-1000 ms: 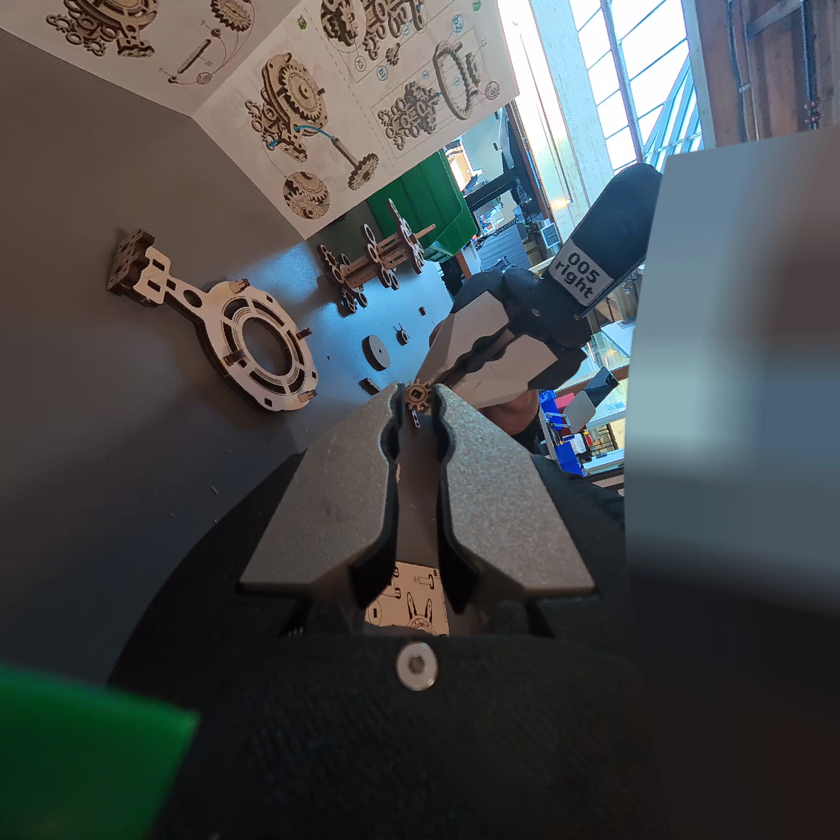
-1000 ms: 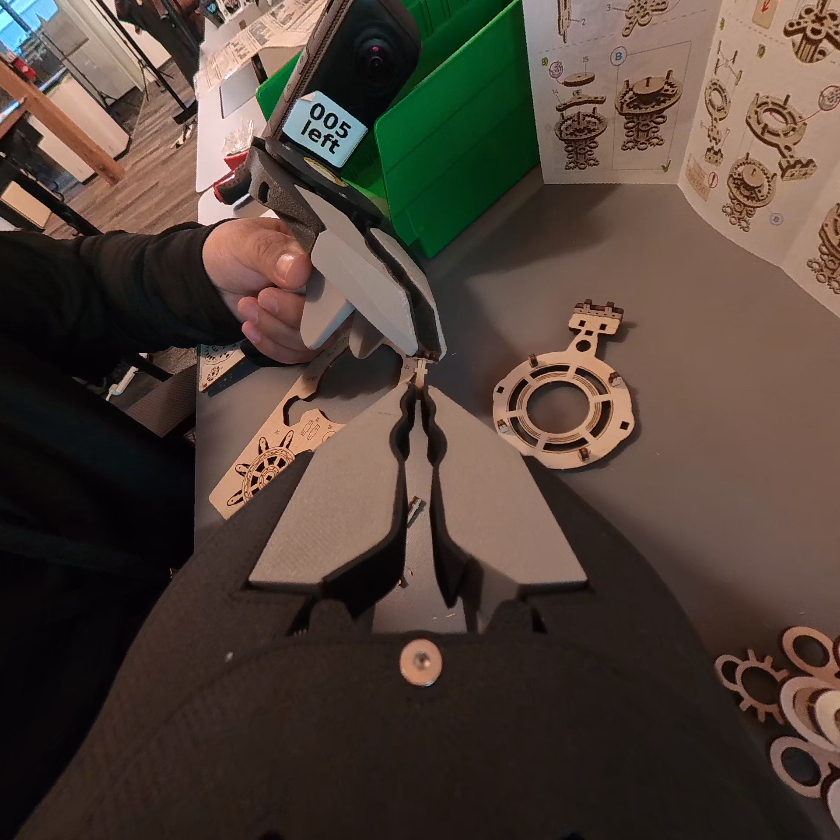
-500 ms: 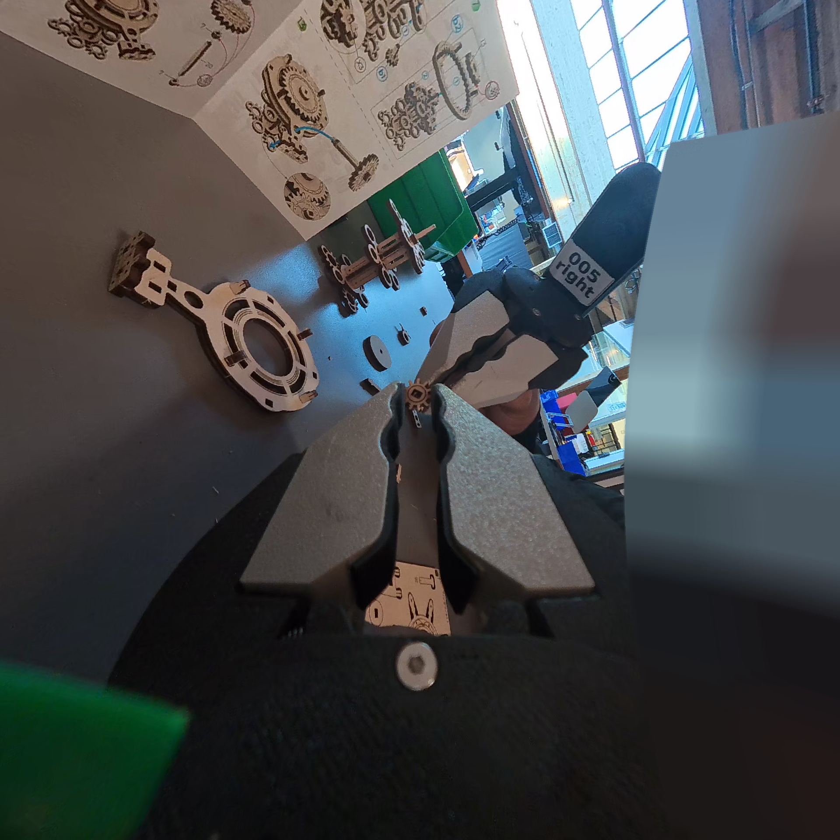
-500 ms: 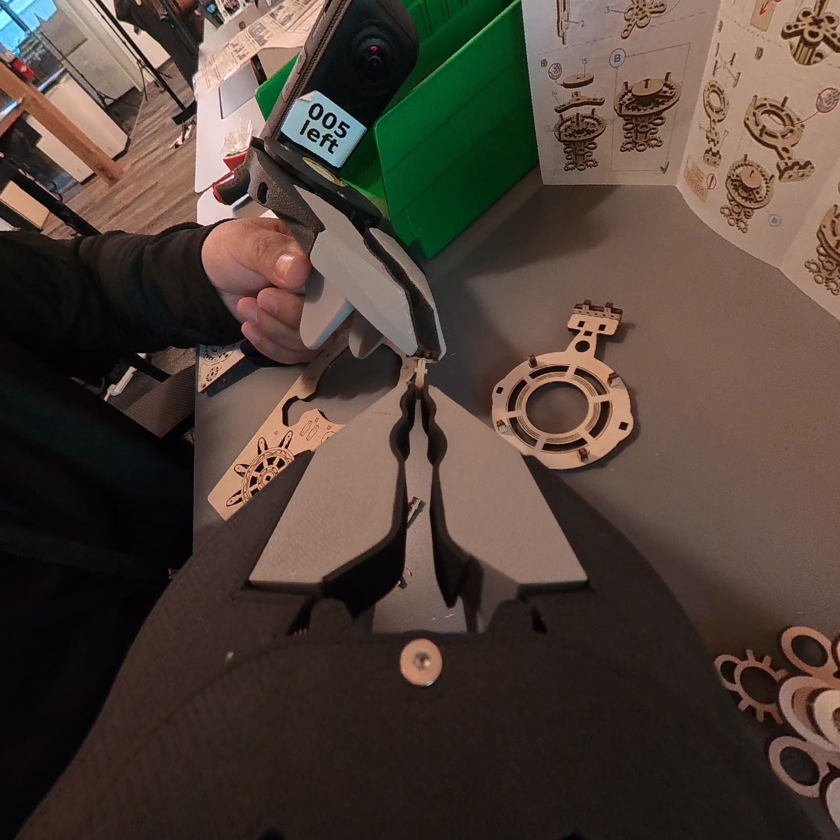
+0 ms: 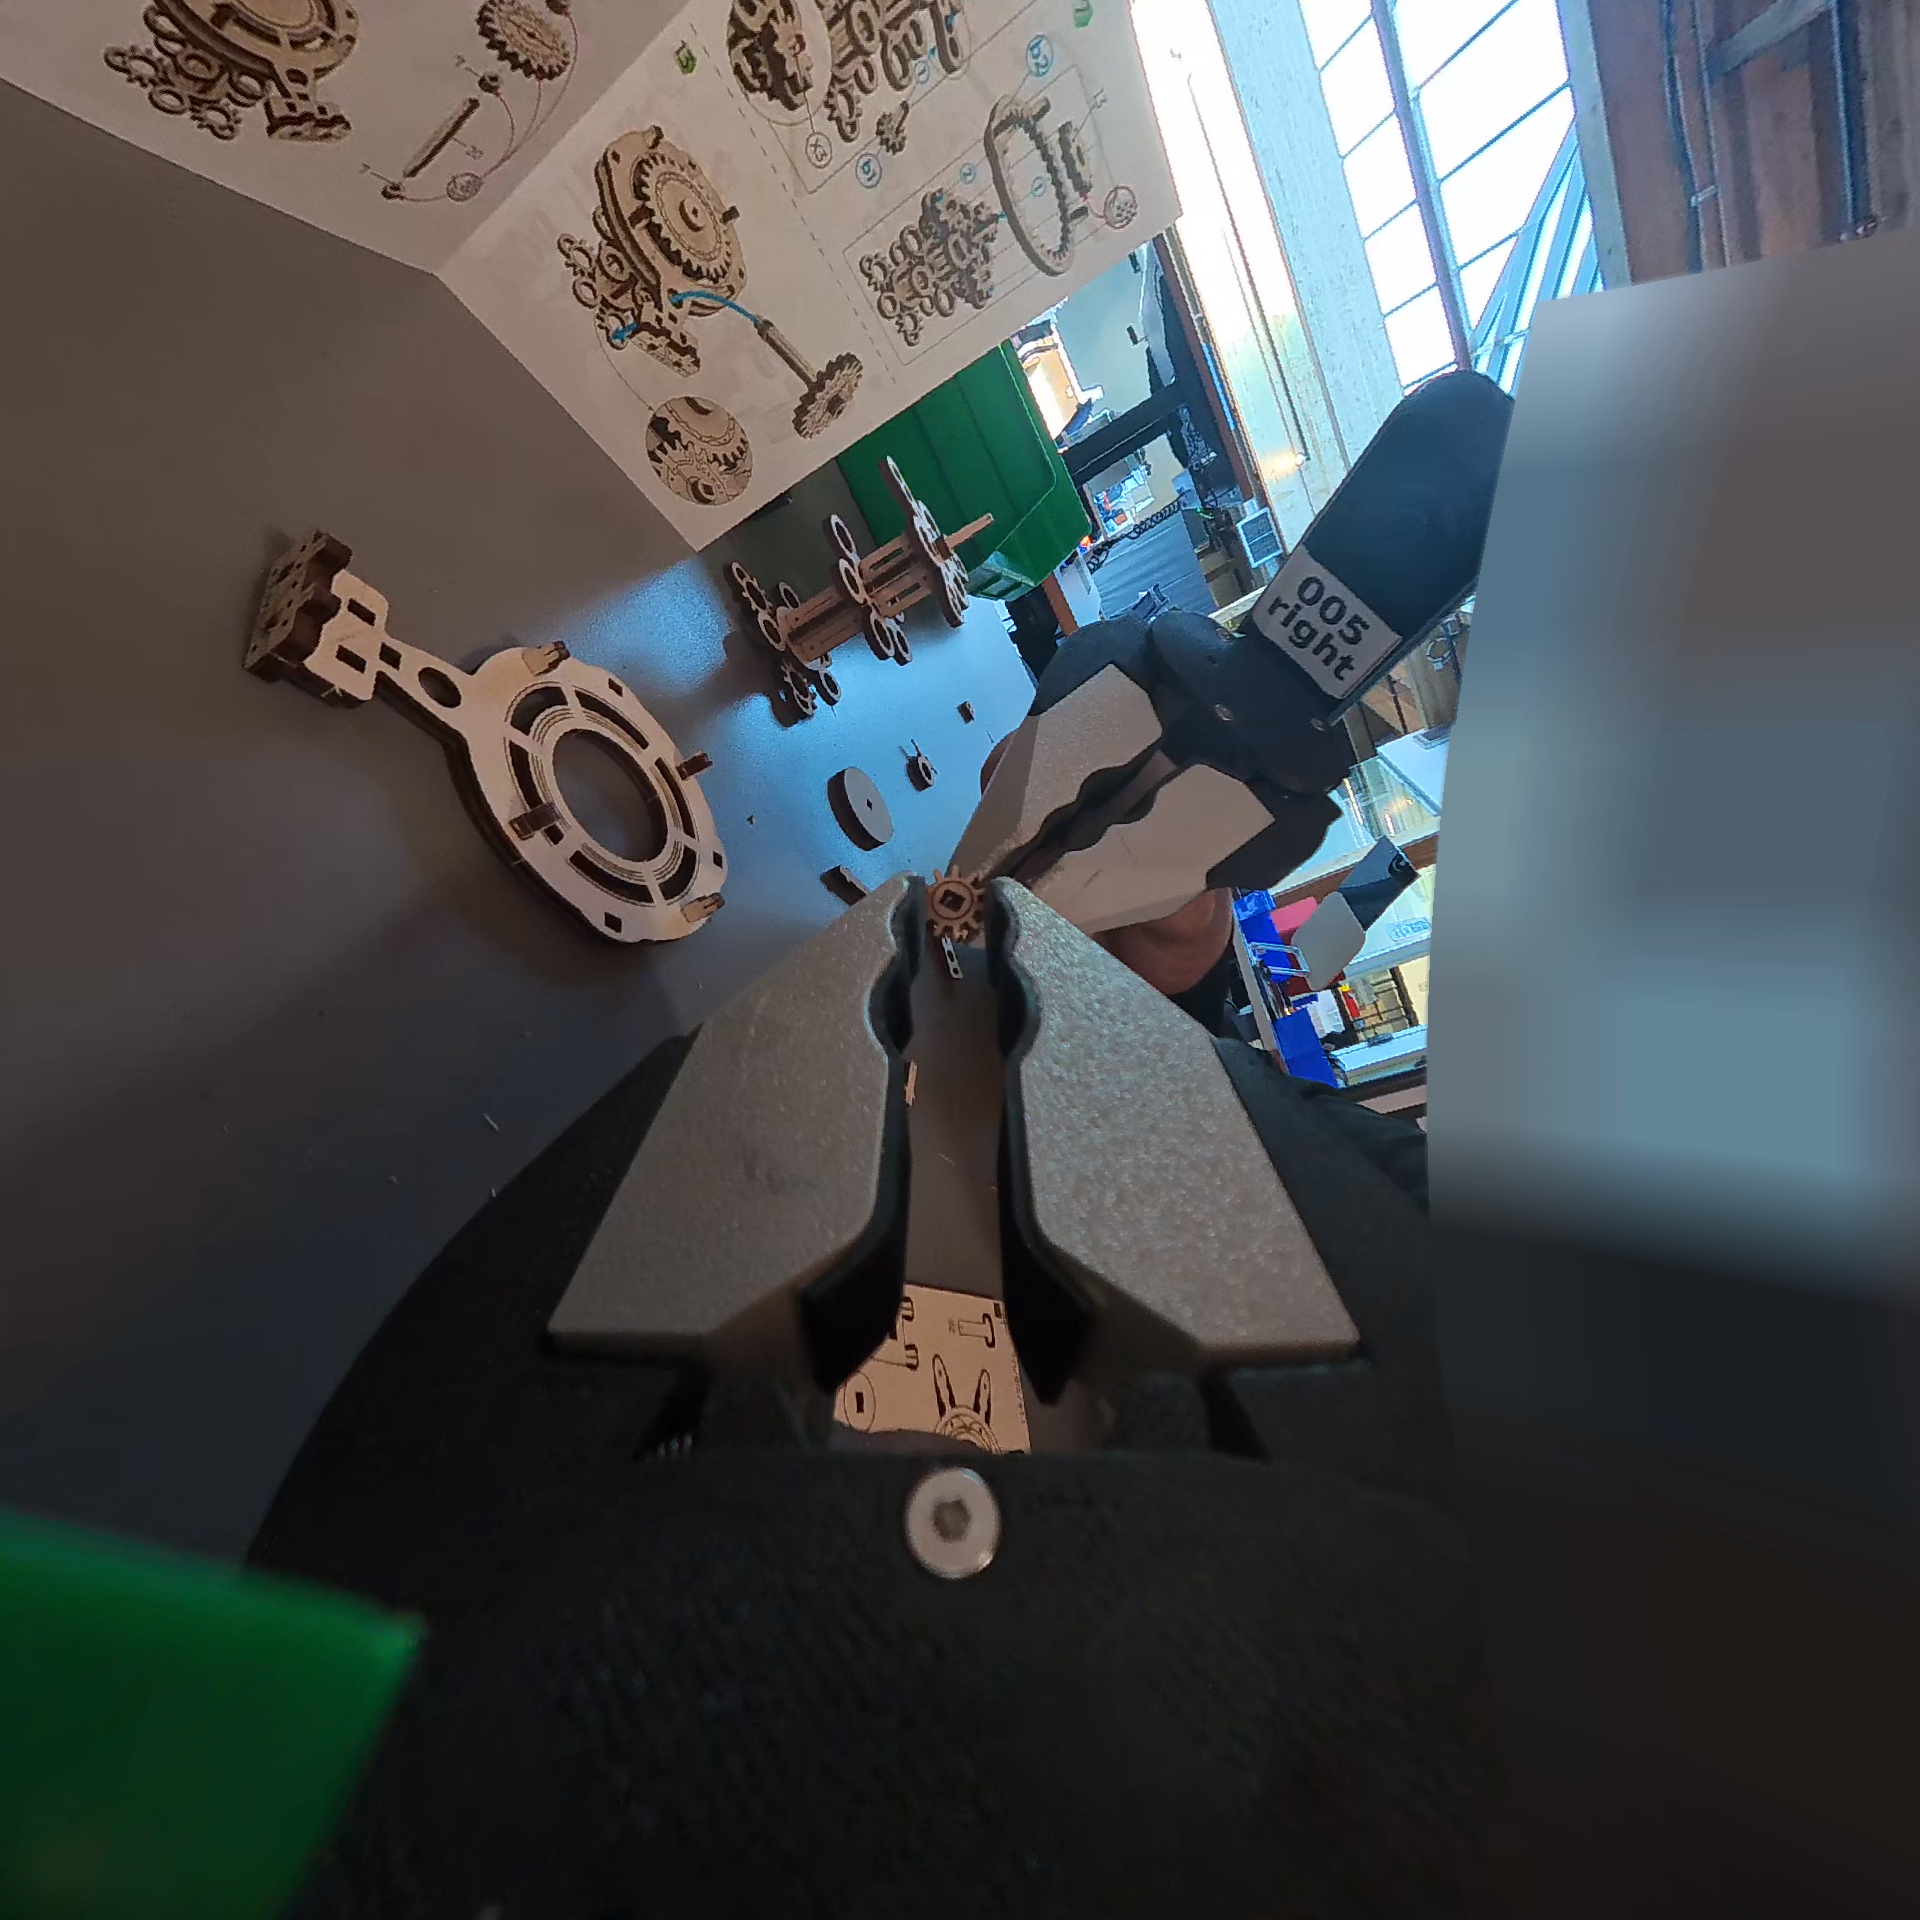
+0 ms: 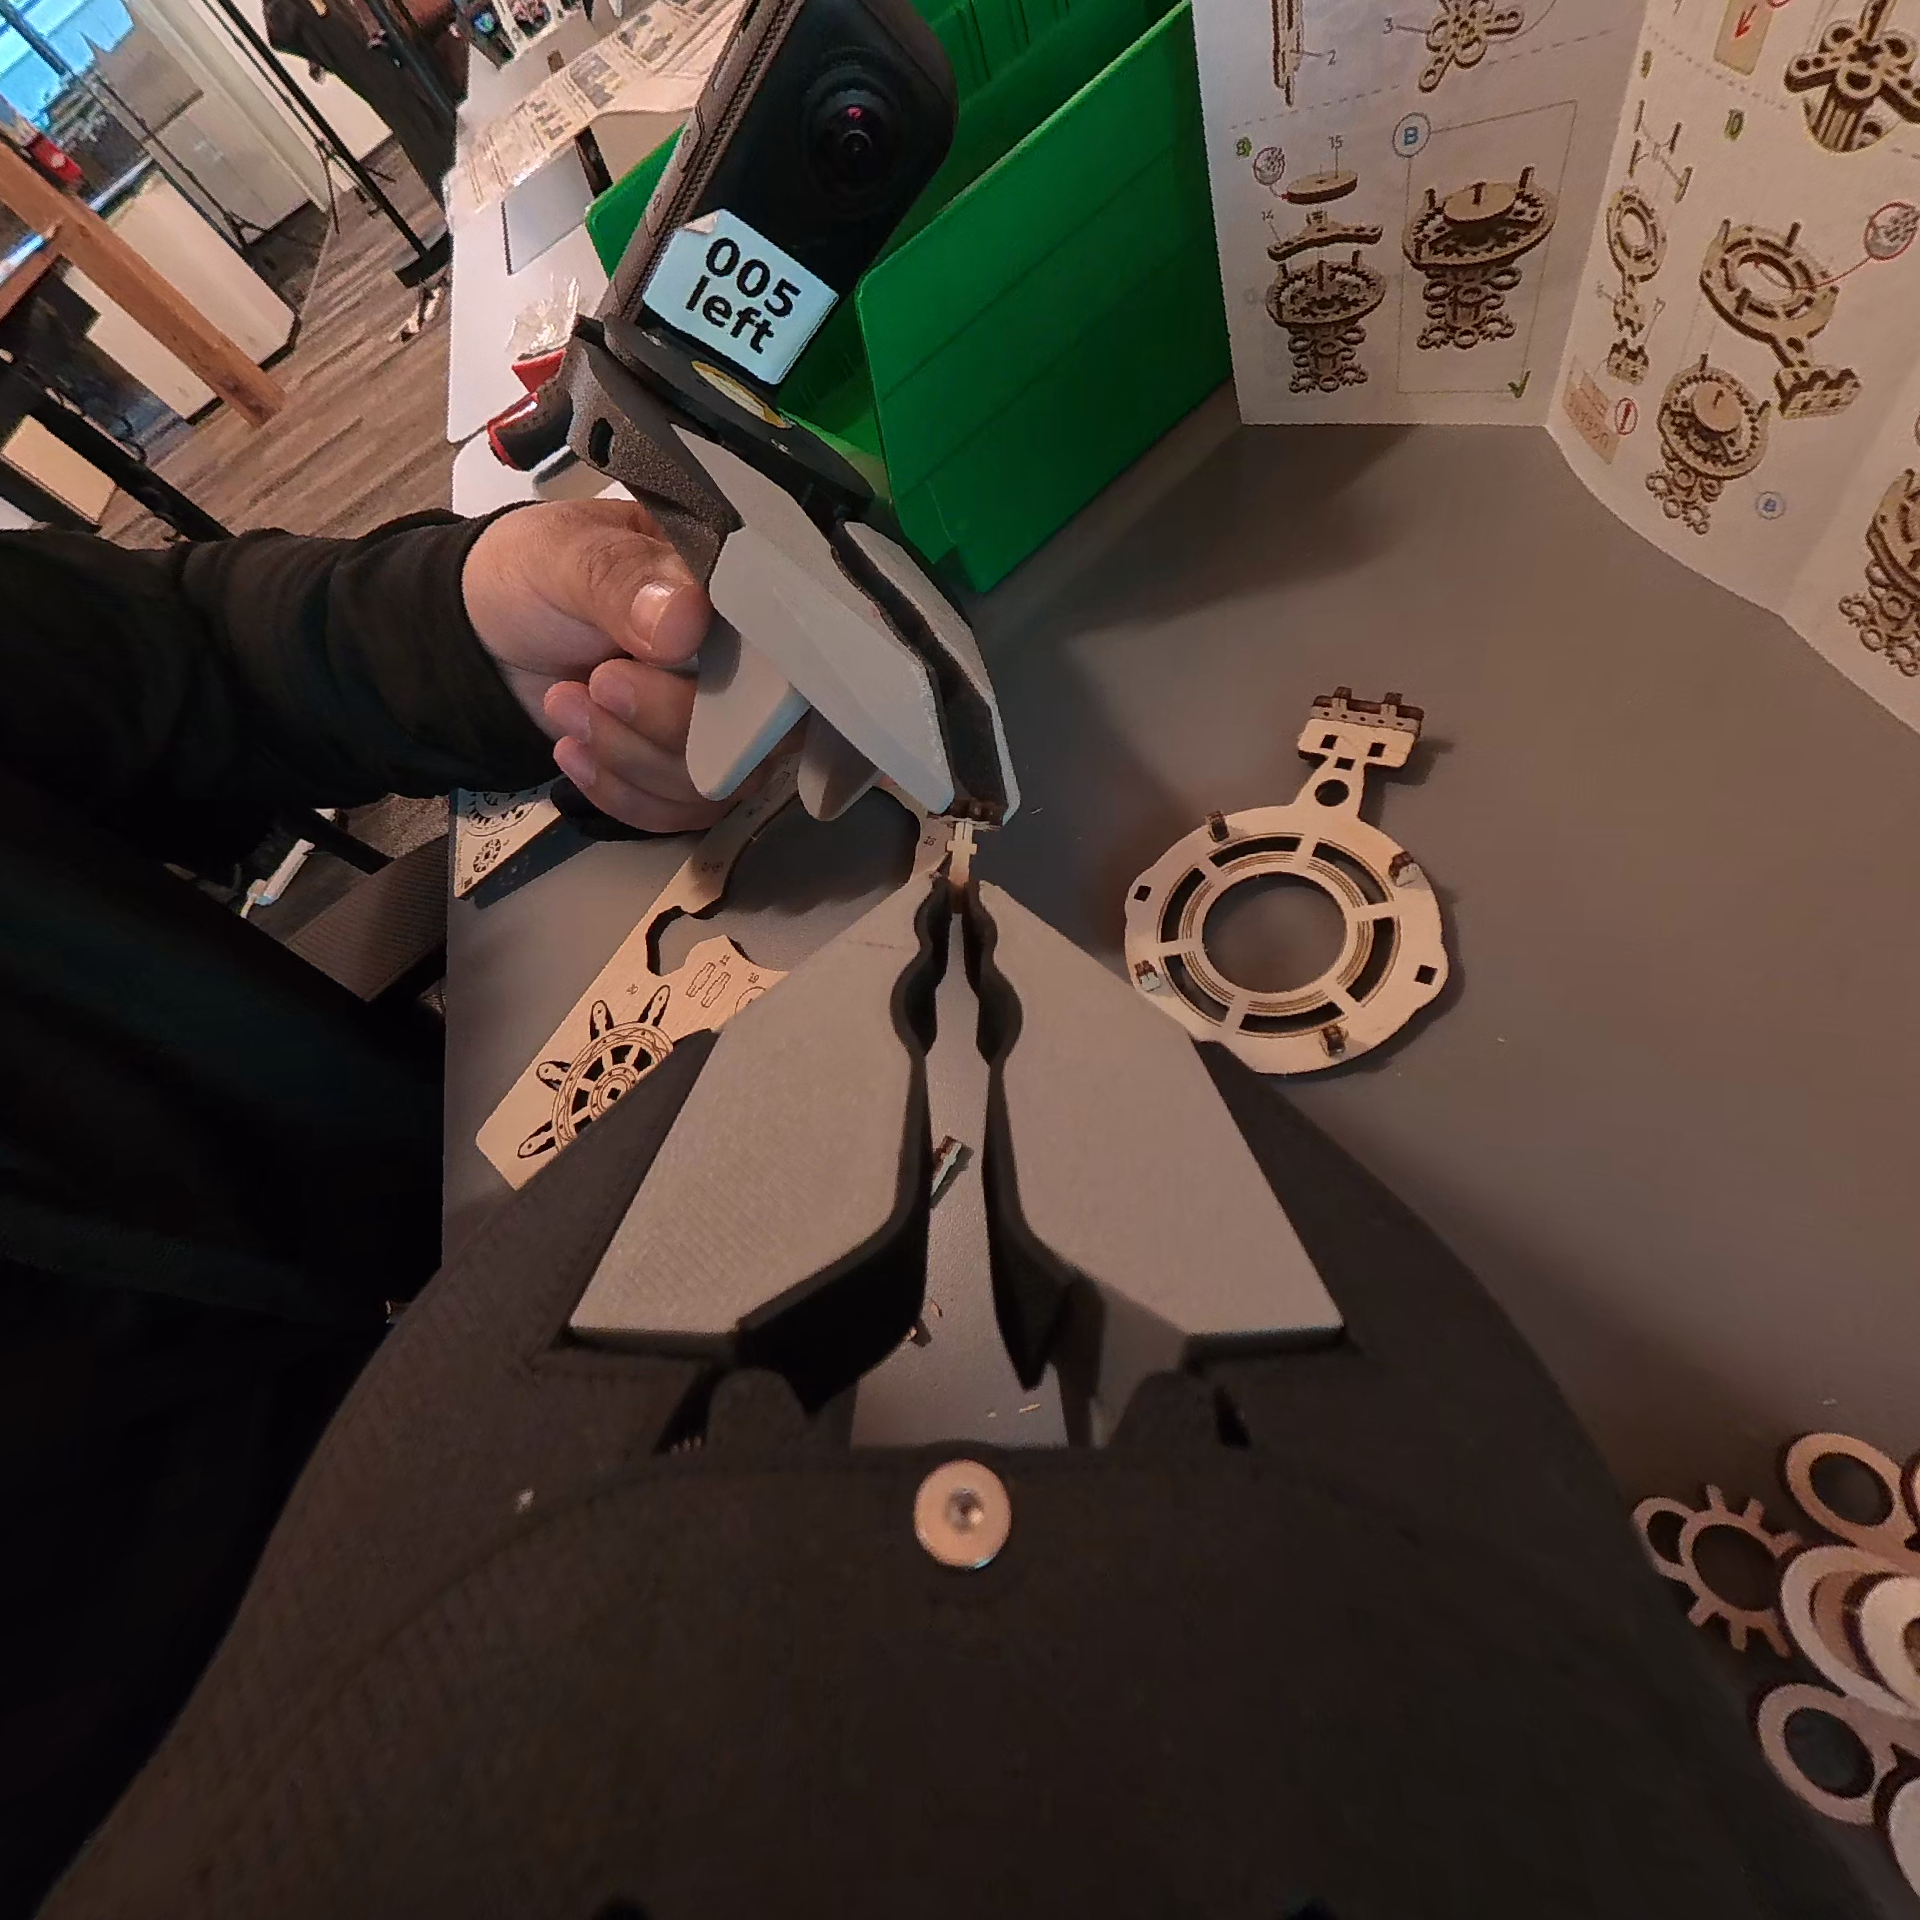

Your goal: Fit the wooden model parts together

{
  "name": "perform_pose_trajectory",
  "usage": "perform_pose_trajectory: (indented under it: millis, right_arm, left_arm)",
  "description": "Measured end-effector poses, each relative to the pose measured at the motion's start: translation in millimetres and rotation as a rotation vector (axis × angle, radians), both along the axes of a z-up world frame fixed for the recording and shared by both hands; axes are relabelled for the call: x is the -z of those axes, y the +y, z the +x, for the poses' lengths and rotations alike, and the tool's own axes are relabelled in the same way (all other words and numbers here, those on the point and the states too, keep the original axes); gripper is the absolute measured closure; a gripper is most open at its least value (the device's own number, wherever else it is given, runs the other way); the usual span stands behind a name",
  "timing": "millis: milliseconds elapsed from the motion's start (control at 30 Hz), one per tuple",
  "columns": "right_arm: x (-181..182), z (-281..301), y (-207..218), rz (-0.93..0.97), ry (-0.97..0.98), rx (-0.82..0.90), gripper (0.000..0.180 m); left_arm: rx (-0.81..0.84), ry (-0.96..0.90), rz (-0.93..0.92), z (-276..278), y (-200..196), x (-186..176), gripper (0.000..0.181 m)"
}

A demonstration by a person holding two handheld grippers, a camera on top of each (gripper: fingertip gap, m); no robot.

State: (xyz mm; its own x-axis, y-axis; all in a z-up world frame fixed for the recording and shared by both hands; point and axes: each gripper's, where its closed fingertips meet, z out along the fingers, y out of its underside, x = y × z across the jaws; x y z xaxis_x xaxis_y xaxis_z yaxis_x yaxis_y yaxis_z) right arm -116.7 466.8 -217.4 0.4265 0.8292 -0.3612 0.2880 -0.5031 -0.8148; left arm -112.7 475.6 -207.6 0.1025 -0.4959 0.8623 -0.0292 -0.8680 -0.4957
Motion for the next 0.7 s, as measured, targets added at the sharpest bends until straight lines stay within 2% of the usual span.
perform_pose_trajectory:
  millis: [700]
  right_arm:
    - [-3.6, -0.7, 0.5, 0.021, 0.010, -0.003, 0.180]
  left_arm:
    - [-0.001, -0.024, 0.015, -1.2, -0.1, -4.4, 0.174]
